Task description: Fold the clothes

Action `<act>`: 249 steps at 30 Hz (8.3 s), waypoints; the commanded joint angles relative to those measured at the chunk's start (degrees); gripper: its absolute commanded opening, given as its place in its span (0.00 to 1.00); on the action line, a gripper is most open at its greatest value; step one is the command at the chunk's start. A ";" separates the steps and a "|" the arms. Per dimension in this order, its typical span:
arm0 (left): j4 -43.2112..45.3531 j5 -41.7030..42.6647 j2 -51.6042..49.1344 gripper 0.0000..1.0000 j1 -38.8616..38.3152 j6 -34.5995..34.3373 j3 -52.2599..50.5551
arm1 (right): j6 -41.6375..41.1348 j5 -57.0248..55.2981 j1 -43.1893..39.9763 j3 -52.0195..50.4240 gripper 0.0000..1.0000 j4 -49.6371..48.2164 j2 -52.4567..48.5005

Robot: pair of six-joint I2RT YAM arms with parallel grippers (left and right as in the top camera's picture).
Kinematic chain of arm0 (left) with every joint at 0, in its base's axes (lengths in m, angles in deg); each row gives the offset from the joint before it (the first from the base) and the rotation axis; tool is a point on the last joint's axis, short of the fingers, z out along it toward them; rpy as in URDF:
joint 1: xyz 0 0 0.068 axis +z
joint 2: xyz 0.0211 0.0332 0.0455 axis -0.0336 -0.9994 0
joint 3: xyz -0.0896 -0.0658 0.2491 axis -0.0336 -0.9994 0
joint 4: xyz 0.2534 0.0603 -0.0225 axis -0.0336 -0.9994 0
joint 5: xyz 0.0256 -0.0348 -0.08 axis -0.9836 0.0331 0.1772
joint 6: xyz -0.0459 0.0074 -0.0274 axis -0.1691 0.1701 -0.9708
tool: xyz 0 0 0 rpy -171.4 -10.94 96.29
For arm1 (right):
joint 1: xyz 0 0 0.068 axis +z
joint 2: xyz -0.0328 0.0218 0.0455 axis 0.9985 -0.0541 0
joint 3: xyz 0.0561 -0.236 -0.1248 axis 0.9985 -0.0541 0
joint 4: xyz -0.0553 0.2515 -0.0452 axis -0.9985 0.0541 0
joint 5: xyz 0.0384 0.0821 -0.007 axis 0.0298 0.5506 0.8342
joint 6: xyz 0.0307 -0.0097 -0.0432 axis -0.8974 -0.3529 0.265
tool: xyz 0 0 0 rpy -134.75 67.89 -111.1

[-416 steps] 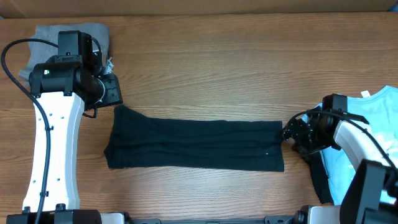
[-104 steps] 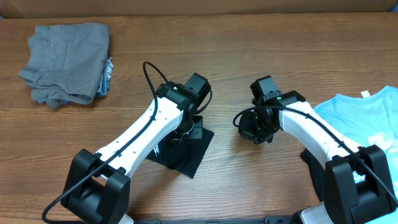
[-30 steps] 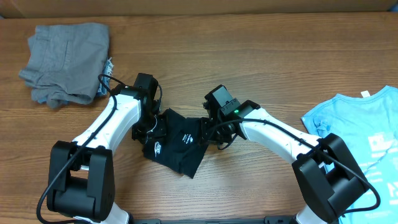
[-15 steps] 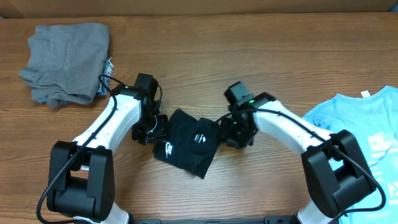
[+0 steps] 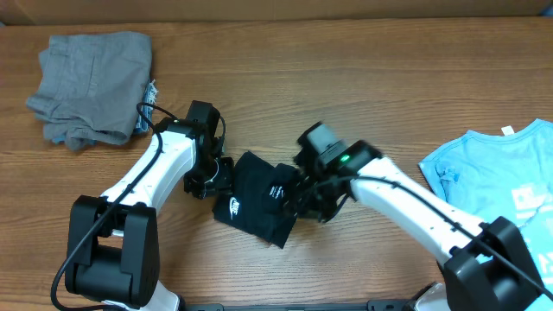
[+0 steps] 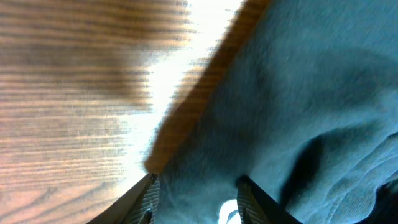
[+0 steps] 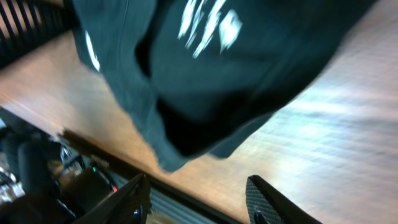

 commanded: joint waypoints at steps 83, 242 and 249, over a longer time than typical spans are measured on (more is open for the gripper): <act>11.10 8.61 0.02 0.09 -0.15 9.01 -16.57 | 16.33 -23.06 -11.52 0.81 0.04 -11.91 -12.35; 12.17 21.05 0.04 0.36 3.58 11.58 -17.81 | 36.70 -2.73 1.70 -5.05 0.37 -4.42 -3.74; 11.69 21.03 0.04 0.53 3.58 11.58 -17.81 | 36.52 -3.04 1.70 -5.22 0.33 -3.96 -4.39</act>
